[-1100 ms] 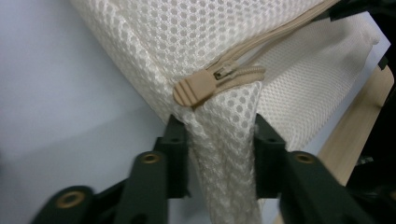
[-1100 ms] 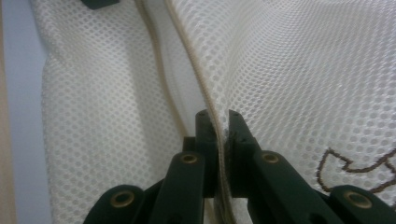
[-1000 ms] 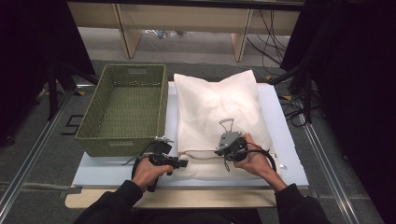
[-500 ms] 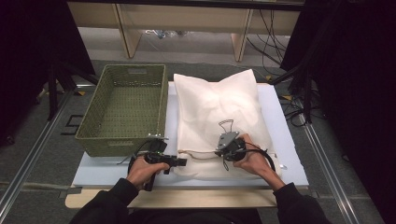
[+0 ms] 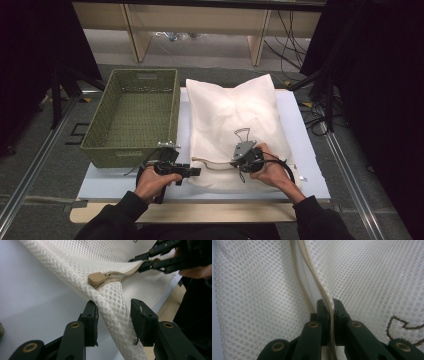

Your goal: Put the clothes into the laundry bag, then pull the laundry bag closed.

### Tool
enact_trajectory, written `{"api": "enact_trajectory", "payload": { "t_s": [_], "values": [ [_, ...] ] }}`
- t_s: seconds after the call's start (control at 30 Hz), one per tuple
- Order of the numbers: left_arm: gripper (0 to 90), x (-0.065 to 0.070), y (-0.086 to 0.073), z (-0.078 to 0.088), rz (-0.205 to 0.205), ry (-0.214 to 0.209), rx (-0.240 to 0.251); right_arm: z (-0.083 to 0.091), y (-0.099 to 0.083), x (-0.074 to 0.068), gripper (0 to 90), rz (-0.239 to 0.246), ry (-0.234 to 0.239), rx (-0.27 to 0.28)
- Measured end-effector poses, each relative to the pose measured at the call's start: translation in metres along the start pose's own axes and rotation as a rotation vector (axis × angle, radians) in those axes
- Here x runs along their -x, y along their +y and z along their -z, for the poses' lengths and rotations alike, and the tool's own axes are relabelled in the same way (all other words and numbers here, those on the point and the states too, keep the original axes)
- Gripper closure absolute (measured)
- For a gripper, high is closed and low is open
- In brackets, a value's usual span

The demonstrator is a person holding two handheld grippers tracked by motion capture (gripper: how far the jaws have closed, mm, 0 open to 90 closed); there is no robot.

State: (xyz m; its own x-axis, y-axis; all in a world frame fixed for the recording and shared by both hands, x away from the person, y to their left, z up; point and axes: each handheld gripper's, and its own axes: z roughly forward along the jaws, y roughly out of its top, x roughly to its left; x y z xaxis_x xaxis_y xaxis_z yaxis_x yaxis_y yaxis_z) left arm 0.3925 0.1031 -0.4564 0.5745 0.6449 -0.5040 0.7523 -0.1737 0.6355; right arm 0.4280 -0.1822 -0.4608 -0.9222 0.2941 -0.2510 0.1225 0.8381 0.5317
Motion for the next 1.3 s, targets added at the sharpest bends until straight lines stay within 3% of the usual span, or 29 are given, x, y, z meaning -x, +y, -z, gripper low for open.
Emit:
{"api": "enact_trajectory", "payload": {
  "t_s": [0.17, 0.3, 0.5, 0.7, 0.83, 0.9, 0.93, 1.0, 1.03, 1.07, 1.2, 1.3],
  "values": [
    [75.5, 0.001, 0.0, 0.001, -0.016, 0.007, 0.022, 0.0, 0.0, 0.0, 86.5, -0.002, 0.002, -0.002],
    [81.4, 0.002, -0.001, 0.001, -0.034, 0.011, 0.03, 0.0, 0.0, -0.001, 85.5, -0.009, 0.003, -0.002],
    [83.1, 0.006, -0.002, 0.002, -0.079, 0.051, 0.03, 0.004, 0.002, -0.001, 69.1, -0.065, 0.017, 0.018],
    [82.9, 0.01, -0.003, 0.001, -0.121, 0.085, 0.025, 0.021, 0.01, -0.001, 57.2, -0.149, 0.014, 0.105],
    [82.8, 0.013, -0.003, 0.0, -0.134, 0.099, 0.027, 0.032, 0.019, -0.002, 53.2, -0.169, 0.005, 0.159],
    [82.6, 0.014, -0.003, 0.001, -0.16, 0.112, 0.01, 0.037, 0.023, -0.002, 53.4, -0.194, 0.025, 0.192],
    [82.6, 0.016, -0.004, -0.001, -0.143, 0.117, 0.026, 0.039, 0.025, -0.002, 53.8, -0.195, 0.035, 0.195],
    [82.5, 0.017, -0.004, -0.001, -0.157, 0.118, 0.018, 0.039, 0.03, -0.002, 55.1, -0.207, 0.041, 0.207],
    [82.5, 0.017, -0.004, 0.0, -0.177, 0.132, 0.01, 0.039, 0.033, -0.002, 55.3, -0.214, 0.051, 0.212],
    [82.5, 0.018, -0.005, -0.001, -0.169, 0.134, 0.02, 0.039, 0.036, -0.002, 56.1, -0.219, 0.052, 0.216],
    [82.4, 0.019, -0.005, 0.0, -0.213, 0.149, 0.007, 0.034, 0.051, -0.001, 59.7, -0.231, 0.083, 0.234],
    [82.3, 0.02, -0.005, -0.001, -0.207, 0.153, 0.011, 0.026, 0.059, 0.001, 62.3, -0.23, 0.094, 0.239]
  ]
}}
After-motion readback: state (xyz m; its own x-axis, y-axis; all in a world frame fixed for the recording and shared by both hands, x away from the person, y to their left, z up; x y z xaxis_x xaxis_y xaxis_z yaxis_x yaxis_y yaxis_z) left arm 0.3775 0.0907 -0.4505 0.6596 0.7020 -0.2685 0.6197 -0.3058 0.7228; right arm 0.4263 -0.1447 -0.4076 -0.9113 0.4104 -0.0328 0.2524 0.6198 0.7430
